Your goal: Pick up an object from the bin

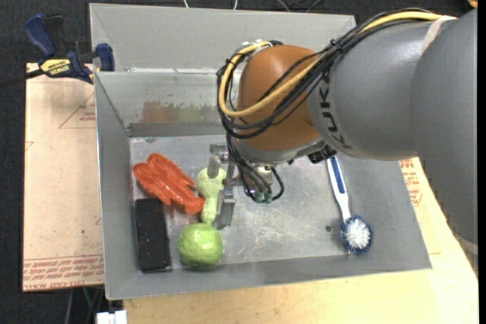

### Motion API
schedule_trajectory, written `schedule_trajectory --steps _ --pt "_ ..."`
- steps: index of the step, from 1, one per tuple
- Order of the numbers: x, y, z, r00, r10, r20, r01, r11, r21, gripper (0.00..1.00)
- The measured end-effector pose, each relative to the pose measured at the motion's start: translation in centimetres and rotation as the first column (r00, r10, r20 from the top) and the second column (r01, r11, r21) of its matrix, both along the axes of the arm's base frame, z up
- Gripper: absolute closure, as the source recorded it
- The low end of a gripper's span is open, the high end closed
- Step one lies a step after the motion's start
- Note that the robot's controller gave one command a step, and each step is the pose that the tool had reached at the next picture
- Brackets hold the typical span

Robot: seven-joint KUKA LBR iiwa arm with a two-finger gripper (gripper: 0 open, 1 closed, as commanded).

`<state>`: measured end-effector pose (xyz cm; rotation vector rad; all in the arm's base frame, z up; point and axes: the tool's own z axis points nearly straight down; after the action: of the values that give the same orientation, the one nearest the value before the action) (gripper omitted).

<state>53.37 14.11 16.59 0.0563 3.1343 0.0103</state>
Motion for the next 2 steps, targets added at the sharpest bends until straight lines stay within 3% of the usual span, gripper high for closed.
schedule_trajectory --steps 1,2 --pt "0.1 -1.8 -0.1 0.996 0.089 -0.004 -0.089 0.996 0.0 0.0" --pt "1.2 4.5 7.2 0.998 0.062 0.005 -0.062 0.998 0.007 0.0"
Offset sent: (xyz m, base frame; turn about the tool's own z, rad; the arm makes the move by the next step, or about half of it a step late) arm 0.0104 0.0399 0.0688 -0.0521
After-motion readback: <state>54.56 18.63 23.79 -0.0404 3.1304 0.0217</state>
